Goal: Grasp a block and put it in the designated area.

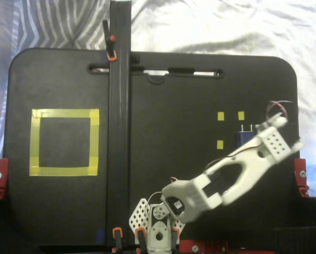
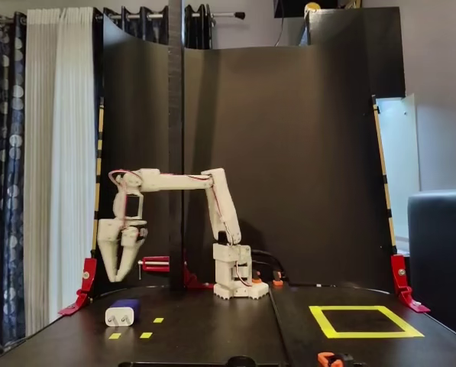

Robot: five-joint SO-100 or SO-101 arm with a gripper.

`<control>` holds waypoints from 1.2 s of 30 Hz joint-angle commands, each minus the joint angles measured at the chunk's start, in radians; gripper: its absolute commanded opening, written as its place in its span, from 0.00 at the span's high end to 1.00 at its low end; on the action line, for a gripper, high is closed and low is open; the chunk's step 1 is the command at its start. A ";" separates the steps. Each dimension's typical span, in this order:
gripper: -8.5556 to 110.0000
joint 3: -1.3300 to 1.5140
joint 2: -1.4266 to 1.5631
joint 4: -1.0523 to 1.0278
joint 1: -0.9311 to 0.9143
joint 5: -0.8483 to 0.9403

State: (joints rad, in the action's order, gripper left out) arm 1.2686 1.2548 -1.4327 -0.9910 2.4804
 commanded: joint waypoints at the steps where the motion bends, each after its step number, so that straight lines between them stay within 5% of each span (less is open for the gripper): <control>1: 0.92 -0.040 -0.006 0.009 0.000 0.003; 7: 0.89 -0.038 -0.011 -0.006 0.014 0.000; 14: 0.68 -0.038 -0.014 0.011 0.017 0.011; 36: 0.67 -0.035 -0.181 0.141 0.005 0.017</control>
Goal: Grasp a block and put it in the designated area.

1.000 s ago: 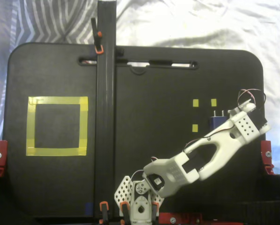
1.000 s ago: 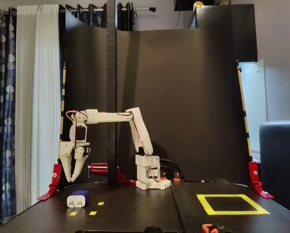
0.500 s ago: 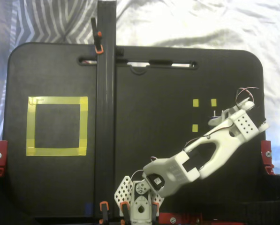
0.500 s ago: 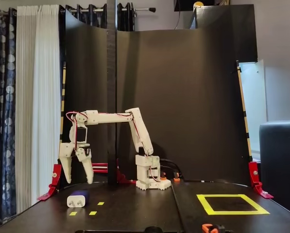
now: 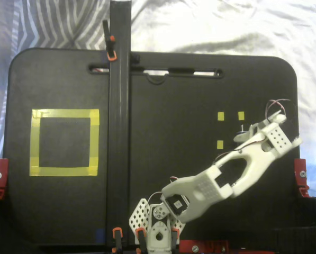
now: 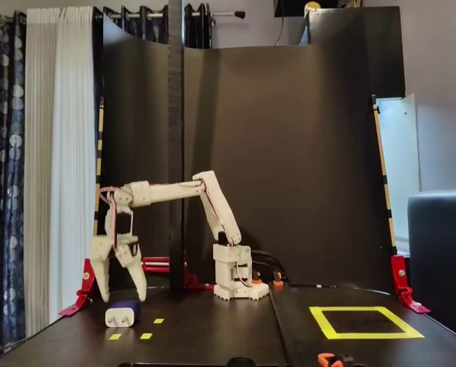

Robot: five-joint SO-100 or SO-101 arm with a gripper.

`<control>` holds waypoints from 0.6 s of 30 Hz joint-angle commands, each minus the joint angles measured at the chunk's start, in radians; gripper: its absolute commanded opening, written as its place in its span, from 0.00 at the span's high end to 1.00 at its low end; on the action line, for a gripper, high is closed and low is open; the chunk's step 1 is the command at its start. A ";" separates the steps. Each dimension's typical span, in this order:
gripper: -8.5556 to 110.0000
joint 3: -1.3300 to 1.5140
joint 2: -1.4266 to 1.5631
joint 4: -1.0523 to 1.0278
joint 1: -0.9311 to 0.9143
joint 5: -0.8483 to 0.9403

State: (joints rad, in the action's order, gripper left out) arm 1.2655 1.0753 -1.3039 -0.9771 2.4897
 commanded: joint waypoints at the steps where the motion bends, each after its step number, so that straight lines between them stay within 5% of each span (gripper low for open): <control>1: 0.67 -0.032 -0.009 0.018 -0.009 0.008; 11: 0.68 -0.029 -0.057 0.035 -0.014 0.008; 18: 0.79 -0.012 -0.060 0.040 -0.012 0.008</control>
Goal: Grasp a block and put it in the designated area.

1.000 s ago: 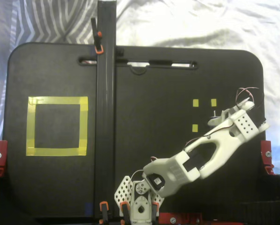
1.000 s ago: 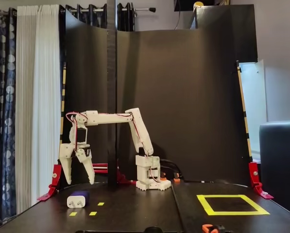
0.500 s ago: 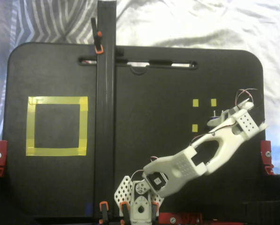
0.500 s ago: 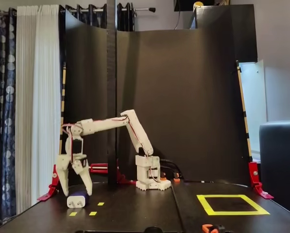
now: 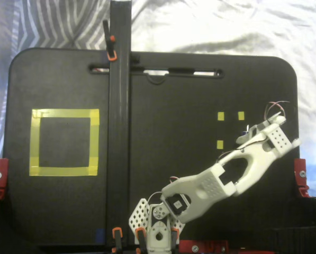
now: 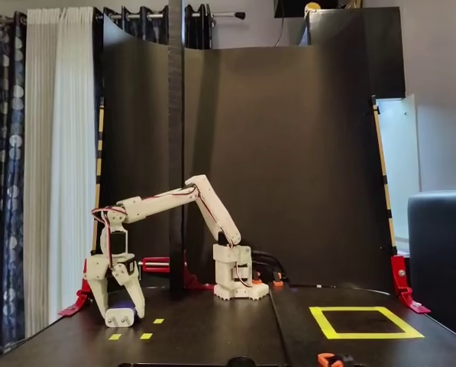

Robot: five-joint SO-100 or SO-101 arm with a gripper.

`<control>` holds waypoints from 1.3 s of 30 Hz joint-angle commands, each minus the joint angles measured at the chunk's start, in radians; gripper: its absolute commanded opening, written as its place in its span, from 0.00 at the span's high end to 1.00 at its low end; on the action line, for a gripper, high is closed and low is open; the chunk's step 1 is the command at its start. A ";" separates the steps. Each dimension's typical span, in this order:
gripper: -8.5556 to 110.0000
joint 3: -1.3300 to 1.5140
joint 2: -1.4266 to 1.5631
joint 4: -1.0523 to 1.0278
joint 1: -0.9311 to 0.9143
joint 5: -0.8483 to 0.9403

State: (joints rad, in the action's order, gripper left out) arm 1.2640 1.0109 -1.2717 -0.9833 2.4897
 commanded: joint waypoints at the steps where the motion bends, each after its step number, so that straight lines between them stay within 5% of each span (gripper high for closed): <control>1: 0.80 -0.008 0.005 0.009 -0.006 0.008; 39: 0.80 -0.006 0.328 -0.255 0.193 -0.201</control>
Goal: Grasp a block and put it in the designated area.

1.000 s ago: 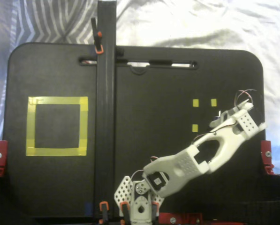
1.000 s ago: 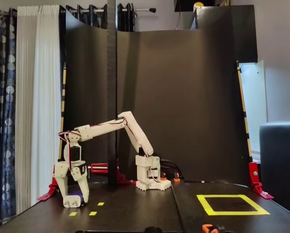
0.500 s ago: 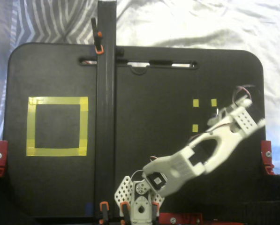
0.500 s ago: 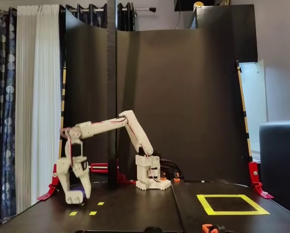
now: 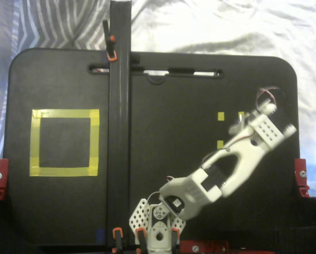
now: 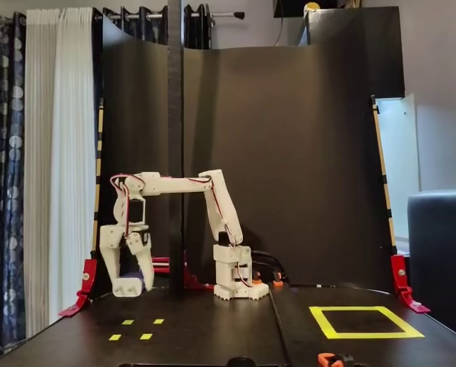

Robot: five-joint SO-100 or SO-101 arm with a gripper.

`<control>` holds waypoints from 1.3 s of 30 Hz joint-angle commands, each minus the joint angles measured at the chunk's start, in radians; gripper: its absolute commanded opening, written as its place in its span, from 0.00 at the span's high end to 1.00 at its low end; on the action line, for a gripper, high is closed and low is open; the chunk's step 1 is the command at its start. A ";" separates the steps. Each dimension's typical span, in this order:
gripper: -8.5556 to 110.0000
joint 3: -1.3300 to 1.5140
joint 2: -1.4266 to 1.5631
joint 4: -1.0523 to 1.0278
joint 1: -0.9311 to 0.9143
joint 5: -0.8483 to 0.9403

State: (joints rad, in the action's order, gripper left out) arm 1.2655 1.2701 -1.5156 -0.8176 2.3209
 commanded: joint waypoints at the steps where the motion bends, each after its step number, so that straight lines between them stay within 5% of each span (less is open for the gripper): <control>1: 0.80 -0.008 0.074 -0.017 0.048 -0.060; 39: 0.80 0.021 0.120 -0.095 1.201 -1.129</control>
State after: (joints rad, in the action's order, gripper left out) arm 1.2916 1.3284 -1.6015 0.3267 1.2272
